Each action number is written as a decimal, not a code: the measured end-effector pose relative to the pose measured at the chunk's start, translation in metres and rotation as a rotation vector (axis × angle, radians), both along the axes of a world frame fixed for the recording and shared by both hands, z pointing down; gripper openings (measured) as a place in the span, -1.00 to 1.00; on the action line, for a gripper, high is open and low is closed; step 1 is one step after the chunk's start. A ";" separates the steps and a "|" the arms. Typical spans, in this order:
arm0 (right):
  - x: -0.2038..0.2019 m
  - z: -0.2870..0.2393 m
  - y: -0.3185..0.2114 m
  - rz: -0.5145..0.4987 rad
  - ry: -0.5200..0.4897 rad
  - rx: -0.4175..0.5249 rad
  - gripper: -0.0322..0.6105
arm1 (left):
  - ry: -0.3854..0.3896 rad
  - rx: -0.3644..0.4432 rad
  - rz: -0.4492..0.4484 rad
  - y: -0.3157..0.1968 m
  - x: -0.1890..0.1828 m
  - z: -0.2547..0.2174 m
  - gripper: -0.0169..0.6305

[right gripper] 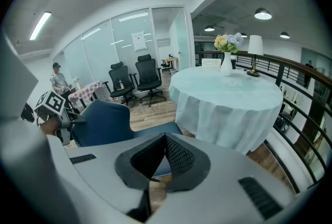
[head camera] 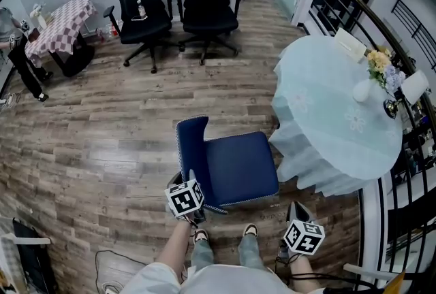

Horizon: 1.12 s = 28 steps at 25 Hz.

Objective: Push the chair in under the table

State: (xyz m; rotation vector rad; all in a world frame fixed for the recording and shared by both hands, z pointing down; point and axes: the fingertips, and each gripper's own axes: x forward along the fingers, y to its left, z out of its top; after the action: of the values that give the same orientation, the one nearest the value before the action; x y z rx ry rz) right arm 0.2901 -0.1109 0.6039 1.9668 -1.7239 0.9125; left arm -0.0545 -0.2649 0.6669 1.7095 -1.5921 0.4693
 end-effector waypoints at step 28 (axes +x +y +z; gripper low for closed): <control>0.051 0.009 0.014 0.035 -0.002 -0.029 -0.85 | 0.006 0.012 0.013 -0.006 0.064 -0.003 -0.65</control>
State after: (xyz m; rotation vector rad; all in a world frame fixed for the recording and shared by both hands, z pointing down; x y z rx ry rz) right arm 0.3411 -0.0966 0.6131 1.9836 -1.6737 0.9465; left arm 0.0096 -0.2713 0.6638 1.7298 -1.5828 0.4617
